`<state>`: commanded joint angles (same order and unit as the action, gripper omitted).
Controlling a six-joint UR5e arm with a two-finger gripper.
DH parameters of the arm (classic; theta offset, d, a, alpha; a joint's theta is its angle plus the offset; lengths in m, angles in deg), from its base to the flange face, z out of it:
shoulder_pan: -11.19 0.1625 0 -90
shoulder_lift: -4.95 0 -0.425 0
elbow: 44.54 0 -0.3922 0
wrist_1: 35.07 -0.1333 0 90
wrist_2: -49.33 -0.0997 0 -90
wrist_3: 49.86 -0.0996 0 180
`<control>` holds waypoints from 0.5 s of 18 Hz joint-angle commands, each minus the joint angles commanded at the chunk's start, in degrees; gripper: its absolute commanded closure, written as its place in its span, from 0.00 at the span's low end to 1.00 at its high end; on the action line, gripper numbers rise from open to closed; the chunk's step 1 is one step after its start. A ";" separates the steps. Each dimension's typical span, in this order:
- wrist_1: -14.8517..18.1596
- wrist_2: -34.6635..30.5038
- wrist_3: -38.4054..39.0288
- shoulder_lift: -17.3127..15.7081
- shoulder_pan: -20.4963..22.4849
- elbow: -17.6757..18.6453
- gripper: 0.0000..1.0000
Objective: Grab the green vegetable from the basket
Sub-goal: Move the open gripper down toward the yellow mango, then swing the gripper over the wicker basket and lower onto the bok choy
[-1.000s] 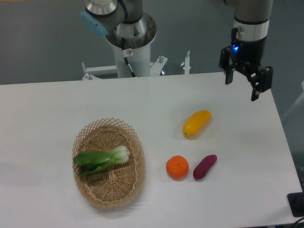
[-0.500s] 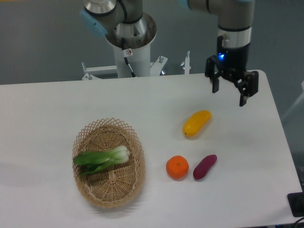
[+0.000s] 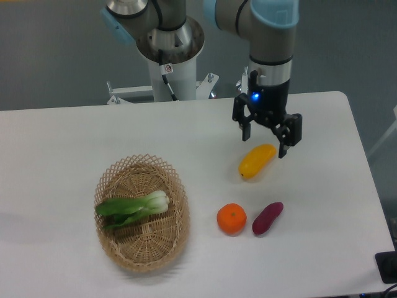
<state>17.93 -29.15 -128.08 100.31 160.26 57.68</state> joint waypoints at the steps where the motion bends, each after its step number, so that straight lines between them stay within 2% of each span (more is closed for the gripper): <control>1: 0.00 -0.09 0.01 0.52 -0.79 0.00 0.00; 7: 0.00 -0.17 -1.22 2.72 -5.01 0.35 0.00; 9: 0.09 -2.53 -4.02 3.86 -7.12 0.61 0.00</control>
<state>18.02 -31.69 -132.11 104.18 153.14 58.29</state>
